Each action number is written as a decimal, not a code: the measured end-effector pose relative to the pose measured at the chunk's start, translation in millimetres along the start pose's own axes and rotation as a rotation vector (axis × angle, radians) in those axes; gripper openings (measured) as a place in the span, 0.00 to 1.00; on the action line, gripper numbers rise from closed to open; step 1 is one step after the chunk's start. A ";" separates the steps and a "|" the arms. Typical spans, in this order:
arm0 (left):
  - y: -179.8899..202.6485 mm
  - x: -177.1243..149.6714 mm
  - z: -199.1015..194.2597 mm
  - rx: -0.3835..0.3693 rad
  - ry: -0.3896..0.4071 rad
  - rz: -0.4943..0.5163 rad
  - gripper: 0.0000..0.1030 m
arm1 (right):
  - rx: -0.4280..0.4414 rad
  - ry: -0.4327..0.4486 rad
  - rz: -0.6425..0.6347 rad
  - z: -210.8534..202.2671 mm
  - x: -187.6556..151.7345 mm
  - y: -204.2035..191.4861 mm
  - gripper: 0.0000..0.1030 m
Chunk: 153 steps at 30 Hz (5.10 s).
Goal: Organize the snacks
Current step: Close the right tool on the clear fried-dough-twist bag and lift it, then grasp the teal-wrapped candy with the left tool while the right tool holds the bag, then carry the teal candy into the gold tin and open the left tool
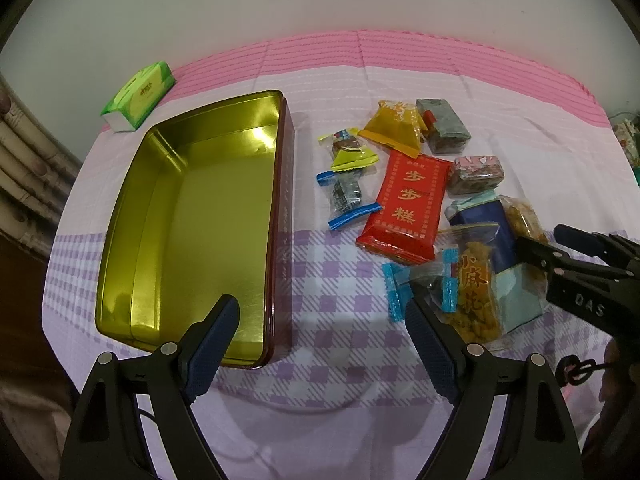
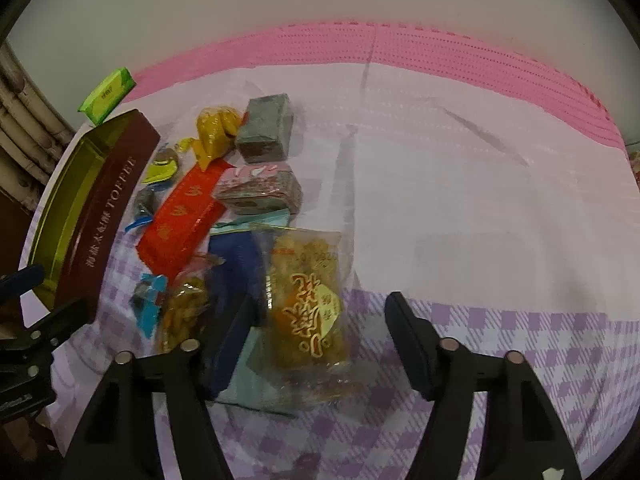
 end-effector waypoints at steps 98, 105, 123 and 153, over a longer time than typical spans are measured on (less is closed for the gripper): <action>61.4 25.7 41.6 -0.175 -0.152 0.124 0.34 | -0.060 0.033 0.107 -16.2 -35.0 61.2 0.35; 59.1 31.4 14.5 -0.189 -0.104 0.126 0.34 | -0.091 0.016 0.096 -13.2 -31.0 57.0 0.35; -87.2 53.1 21.7 -0.013 -0.051 -0.023 0.34 | -0.159 -0.041 0.087 -0.6 -9.9 51.2 0.35; -138.6 21.0 72.0 0.070 -0.141 -0.031 0.37 | -0.164 -0.059 0.184 0.8 -4.8 54.1 0.33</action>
Point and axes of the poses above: each gripper's, at about its wrist camera, not at the fingertips, and z roughly the way its jaws point, y to its right, x to its top, the point moved 7 cm from there along z, roughly the way its jaws point, and after that the axes turned 8 degrees about -y, right-handed, at the moved point
